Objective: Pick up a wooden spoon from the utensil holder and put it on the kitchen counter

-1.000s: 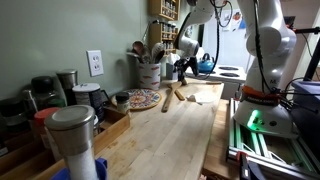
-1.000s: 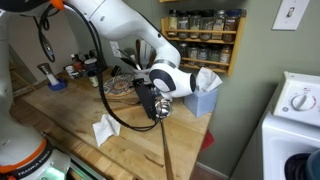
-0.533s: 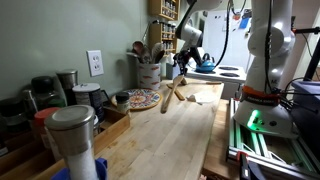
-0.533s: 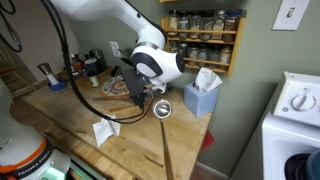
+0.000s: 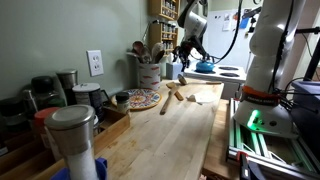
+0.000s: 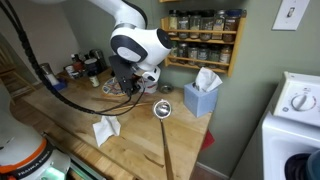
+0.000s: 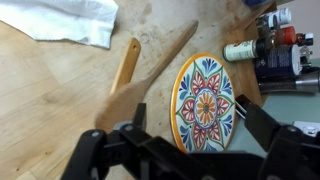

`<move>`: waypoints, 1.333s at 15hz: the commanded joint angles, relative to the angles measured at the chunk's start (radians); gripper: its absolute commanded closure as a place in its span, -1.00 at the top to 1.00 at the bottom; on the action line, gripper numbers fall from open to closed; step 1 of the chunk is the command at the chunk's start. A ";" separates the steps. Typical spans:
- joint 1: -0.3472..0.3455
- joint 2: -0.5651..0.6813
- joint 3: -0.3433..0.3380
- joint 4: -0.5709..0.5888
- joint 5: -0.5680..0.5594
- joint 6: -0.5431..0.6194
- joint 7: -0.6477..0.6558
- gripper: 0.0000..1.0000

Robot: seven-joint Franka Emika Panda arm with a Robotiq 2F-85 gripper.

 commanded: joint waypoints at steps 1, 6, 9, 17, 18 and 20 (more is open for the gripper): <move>0.011 -0.036 -0.001 -0.037 -0.035 0.073 0.076 1.00; 0.027 -0.205 0.018 -0.104 -0.152 0.133 0.269 1.00; 0.058 -0.358 0.088 -0.167 -0.281 0.199 0.471 1.00; 0.087 -0.637 0.303 -0.208 -0.660 0.130 0.775 1.00; 0.086 -0.658 0.302 -0.215 -0.698 0.120 0.774 1.00; 0.124 -0.681 0.242 -0.235 -0.707 0.062 0.650 1.00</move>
